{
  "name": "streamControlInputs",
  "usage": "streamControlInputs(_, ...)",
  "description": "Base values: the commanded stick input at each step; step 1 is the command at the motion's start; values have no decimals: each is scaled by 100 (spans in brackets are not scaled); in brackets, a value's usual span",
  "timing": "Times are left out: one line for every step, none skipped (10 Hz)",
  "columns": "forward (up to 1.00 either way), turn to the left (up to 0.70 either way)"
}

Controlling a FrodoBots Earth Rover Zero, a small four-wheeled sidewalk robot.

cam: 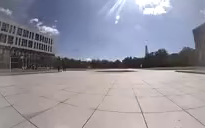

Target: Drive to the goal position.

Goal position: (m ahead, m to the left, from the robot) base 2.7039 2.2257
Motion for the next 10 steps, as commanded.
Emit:
streamControlInputs(6, 1)
streamControlInputs(6, 1)
streamControlInputs(6, 1)
streamControlInputs(6, 1)
streamControlInputs(6, 1)
streamControlInputs(6, 1)
streamControlInputs(6, 1)
streamControlInputs(6, 1)
streamControlInputs(6, 1)
streamControlInputs(6, 1)
